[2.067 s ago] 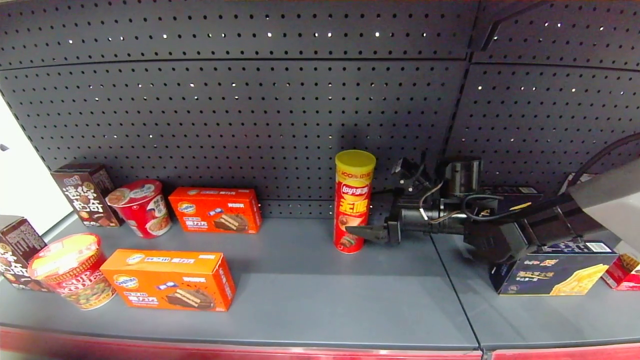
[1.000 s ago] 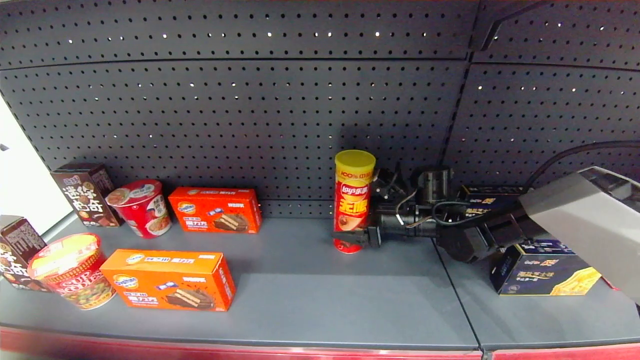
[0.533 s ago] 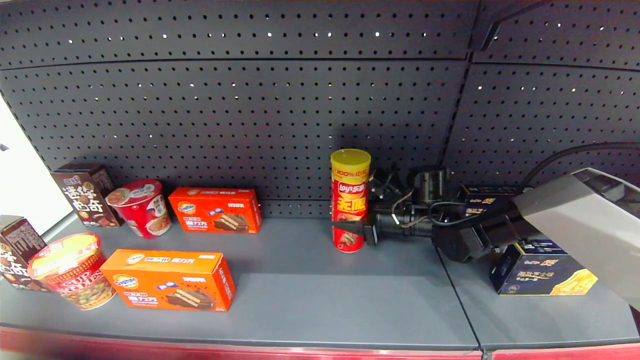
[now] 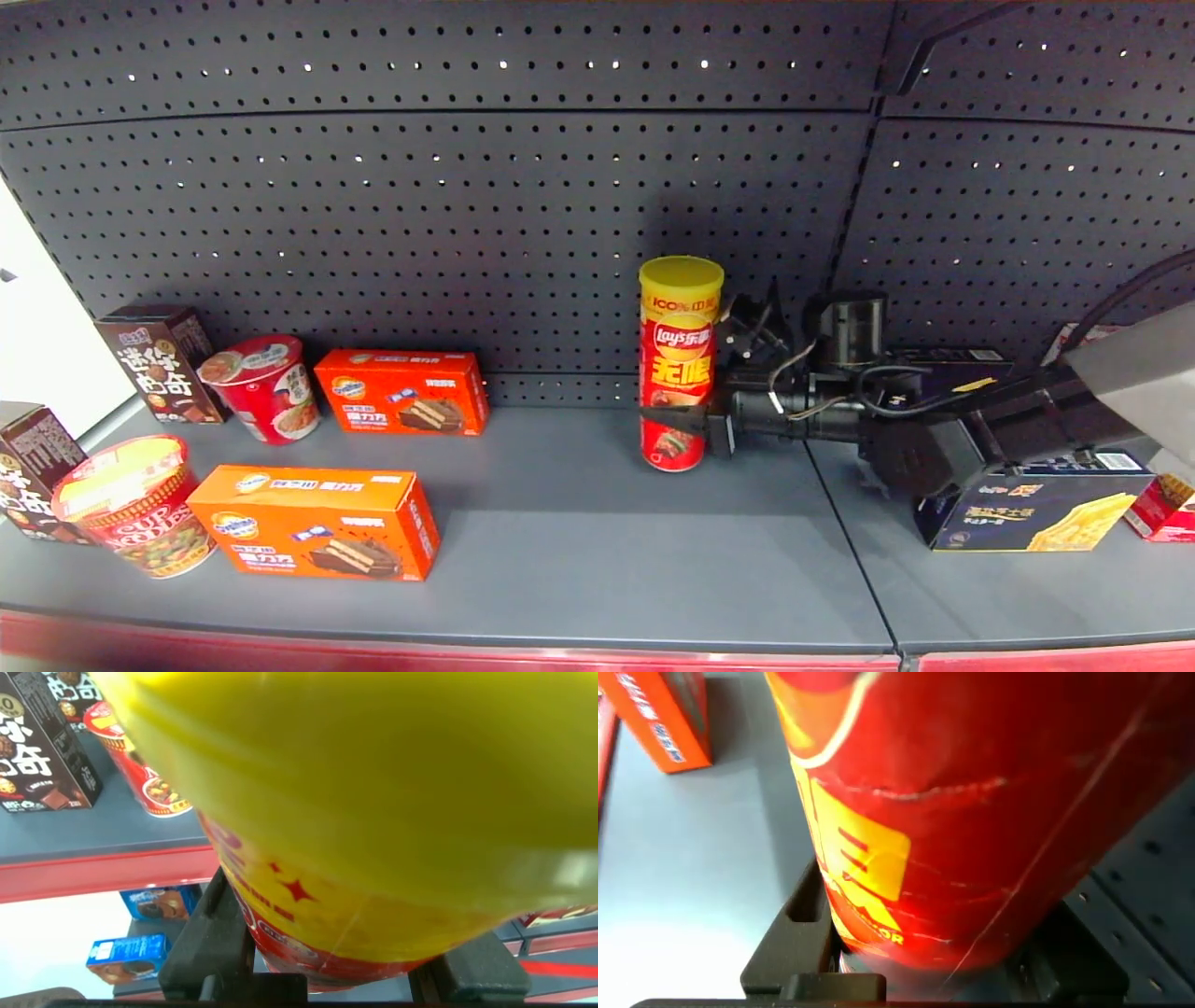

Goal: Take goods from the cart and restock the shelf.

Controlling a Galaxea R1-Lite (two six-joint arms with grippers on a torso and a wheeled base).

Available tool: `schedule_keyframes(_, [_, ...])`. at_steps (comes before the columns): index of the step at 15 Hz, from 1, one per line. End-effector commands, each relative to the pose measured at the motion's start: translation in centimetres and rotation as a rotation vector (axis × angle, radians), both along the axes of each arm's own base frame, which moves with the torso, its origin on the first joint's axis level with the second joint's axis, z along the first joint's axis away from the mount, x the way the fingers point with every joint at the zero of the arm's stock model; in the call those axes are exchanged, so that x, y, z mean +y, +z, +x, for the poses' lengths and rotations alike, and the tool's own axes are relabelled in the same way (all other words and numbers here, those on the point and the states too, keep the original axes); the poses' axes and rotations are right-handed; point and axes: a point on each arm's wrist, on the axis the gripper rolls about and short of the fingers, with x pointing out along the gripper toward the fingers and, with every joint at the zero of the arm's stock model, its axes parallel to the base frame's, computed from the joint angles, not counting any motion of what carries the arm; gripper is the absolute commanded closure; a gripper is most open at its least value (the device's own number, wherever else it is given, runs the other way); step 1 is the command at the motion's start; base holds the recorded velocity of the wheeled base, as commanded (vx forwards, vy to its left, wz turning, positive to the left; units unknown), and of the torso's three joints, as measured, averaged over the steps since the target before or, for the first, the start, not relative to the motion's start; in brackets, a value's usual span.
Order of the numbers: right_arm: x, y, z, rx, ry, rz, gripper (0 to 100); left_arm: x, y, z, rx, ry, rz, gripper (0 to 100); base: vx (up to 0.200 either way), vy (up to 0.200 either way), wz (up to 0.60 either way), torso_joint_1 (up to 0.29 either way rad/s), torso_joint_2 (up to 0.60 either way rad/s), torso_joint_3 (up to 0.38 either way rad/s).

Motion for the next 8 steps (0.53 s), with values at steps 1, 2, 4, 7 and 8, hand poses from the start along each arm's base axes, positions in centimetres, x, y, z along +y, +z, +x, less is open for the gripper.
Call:
schedule_keyframes(1, [-1.4,3.0,-2.9,-0.046,-0.022,0.018,100,0.1,-0.1,-0.1,-0.011,-0.003,-0.005,100,0.000,0.000,0.00,0.000,0.00,0.000])
schedule_keyframes(2, [-1.6,3.2,-3.7,-0.042,-0.021,0.015,100,0.1,0.0,-0.2,-0.014,-0.003,-0.006,100,0.000,0.000,0.00,0.000,0.00,0.000])
schedule_keyframes(4, [-2.4,3.8,-6.3,-0.040,-0.028,0.009,100,0.1,-0.1,-0.2,-0.017,-0.007,-0.007,100,0.000,0.000,0.00,0.000,0.00,0.000])
schedule_keyframes(7, [-3.1,4.7,-9.7,-0.045,-0.017,0.018,100,0.1,-0.1,-0.2,-0.021,-0.012,-0.008,100,0.000,0.000,0.00,0.000,0.00,0.000])
schedule_keyframes(8, [-3.3,5.0,-10.5,-0.042,-0.018,0.024,100,0.1,-0.1,-0.2,-0.021,-0.012,-0.008,100,0.000,0.000,0.00,0.000,0.00,0.000])
